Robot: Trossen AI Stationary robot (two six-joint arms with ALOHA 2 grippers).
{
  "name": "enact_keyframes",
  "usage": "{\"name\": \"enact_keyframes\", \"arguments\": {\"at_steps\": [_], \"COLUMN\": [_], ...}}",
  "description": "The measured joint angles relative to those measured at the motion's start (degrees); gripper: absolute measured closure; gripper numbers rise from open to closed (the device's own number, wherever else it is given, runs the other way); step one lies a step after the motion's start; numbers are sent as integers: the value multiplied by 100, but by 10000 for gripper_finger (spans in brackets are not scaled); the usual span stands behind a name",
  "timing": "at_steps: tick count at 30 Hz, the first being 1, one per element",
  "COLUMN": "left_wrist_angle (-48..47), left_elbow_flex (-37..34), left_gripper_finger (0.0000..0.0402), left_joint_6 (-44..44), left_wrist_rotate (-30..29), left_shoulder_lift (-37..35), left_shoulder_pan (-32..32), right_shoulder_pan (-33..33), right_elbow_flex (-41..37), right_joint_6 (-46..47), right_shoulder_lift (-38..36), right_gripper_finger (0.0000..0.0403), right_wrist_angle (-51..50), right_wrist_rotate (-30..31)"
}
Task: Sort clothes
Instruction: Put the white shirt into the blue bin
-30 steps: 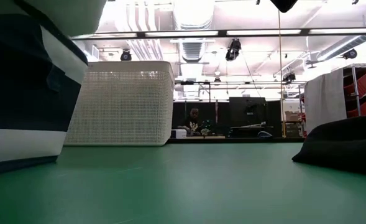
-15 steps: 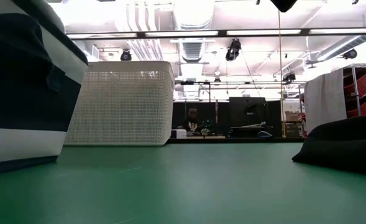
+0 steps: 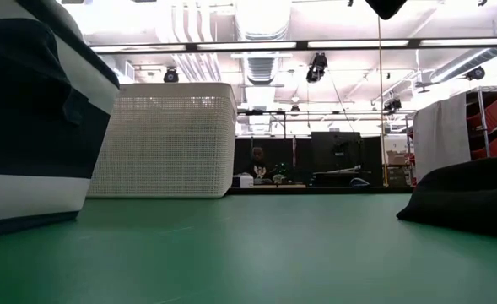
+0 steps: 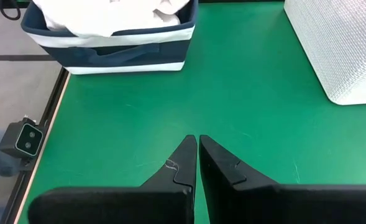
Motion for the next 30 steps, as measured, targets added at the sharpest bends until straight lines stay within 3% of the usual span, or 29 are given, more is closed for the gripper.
{"name": "enact_keyframes", "arguments": {"at_steps": [5, 17, 25, 30], "left_wrist_angle": [-6, -20, -22, -21], "left_elbow_flex": [204, 987, 1479, 1792], "left_gripper_finger": [346, 183, 172, 182], "left_joint_6": [71, 313, 350, 351], "left_wrist_rotate": [-61, -92, -42, 577], "left_shoulder_lift": [0, 0, 0, 0], "left_shoulder_pan": [0, -11, -11, -11], "right_shoulder_pan": [0, 0, 0, 1], "right_elbow_flex": [-35, -156, -220, -223], "right_joint_6": [9, 59, 61, 56], "right_shoulder_lift": [0, 0, 0, 0], "right_gripper_finger": [392, 392, 392, 392], "right_wrist_angle": [2, 48, 146, 212], "right_wrist_rotate": [-4, -17, -19, -20]}}
